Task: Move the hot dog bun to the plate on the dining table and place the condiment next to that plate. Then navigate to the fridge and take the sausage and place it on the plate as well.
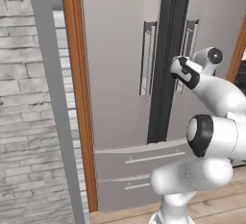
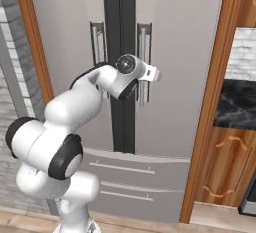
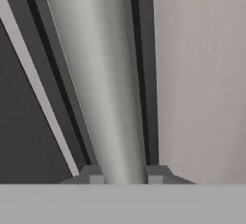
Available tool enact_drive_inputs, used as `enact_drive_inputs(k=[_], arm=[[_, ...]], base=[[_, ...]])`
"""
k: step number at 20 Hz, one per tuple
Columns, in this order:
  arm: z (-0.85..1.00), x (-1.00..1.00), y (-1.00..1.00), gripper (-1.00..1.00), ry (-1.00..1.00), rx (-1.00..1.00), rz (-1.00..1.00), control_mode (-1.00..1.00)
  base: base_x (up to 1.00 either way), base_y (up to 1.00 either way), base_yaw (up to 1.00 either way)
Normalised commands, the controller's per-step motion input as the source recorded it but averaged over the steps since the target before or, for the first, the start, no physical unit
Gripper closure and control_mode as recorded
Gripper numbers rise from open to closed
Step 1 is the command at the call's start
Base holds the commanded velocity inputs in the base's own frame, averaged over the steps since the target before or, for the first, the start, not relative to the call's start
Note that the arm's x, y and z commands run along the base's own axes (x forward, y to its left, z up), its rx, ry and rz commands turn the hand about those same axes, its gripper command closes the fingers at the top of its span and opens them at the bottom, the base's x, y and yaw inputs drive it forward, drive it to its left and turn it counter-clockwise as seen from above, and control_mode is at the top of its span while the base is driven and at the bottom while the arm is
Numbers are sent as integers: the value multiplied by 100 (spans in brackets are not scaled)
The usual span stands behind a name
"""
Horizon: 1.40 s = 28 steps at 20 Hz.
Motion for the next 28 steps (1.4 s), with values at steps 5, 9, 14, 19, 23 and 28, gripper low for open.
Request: enact_drive_inputs(k=[5,9,14,19,23,28], arm=[[0,-63,-100,100,0,6,0,-100],[0,-99,-100,100,-2,10,0,-100],[0,-100,-100,100,-6,12,0,-100],[0,-100,-100,100,-4,9,0,-100],[0,-89,-100,-100,0,9,0,-100],[6,-100,-5,-100,-15,-2,0,-100]], base=[[0,0,0],[0,0,0],[0,0,0],[0,0,0],[0,0,0],[0,0,0]])
